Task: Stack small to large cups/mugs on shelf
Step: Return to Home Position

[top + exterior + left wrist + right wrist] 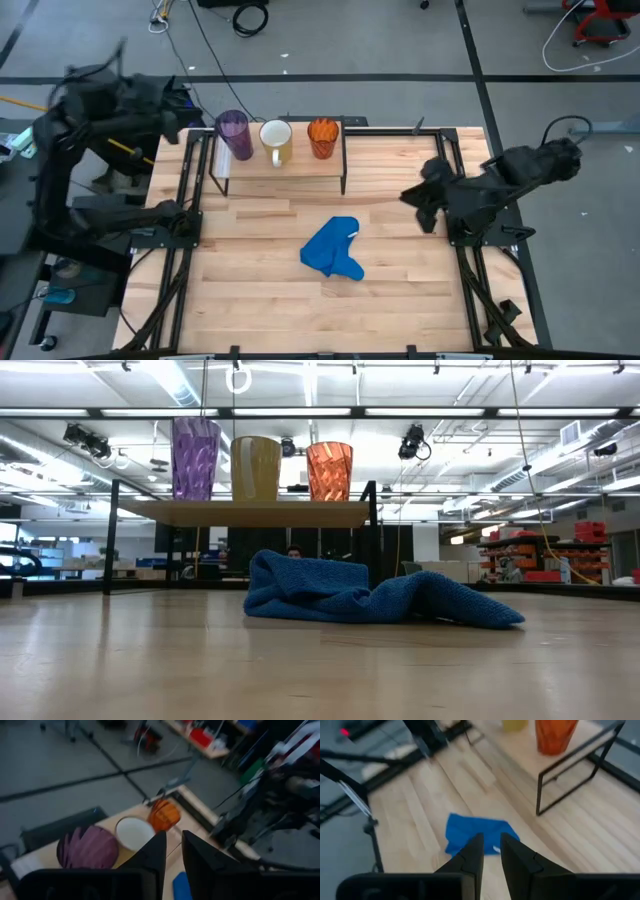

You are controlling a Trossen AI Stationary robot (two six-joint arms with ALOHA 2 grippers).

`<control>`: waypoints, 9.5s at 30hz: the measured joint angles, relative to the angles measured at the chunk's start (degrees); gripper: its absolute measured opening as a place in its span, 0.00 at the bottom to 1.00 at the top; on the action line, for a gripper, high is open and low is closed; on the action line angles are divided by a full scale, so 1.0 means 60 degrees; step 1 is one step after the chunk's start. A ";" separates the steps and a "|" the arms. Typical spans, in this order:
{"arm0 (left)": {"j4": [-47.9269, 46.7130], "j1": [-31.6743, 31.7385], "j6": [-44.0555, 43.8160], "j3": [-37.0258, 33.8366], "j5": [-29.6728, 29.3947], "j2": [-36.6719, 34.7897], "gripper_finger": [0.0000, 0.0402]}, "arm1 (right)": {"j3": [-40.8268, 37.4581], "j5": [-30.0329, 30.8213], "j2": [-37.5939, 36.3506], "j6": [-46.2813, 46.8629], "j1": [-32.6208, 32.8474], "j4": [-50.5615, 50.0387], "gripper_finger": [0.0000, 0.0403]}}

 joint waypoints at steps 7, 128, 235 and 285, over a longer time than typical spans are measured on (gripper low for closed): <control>0.0261 0.0000 -0.0713 0.0000 -0.0054 -0.0919 0.19 | 0.0010 -0.0104 -0.1015 -0.0047 0.0247 -0.0022 0.18; 1.0716 0.4754 0.4806 -0.9168 -0.5340 -0.9416 0.22 | -0.5170 -0.1456 -0.8578 -1.2229 -0.0278 1.1527 0.18; 0.8803 0.4736 0.1600 -1.6021 -0.5625 -0.9390 0.22 | -1.3497 -0.1390 -1.0924 -0.5936 -0.1899 1.1502 0.18; 0.8818 0.4736 0.1539 -1.6017 -0.5625 -0.9390 0.21 | -1.3497 -0.1394 -1.0924 -0.5890 -0.1899 1.0625 0.18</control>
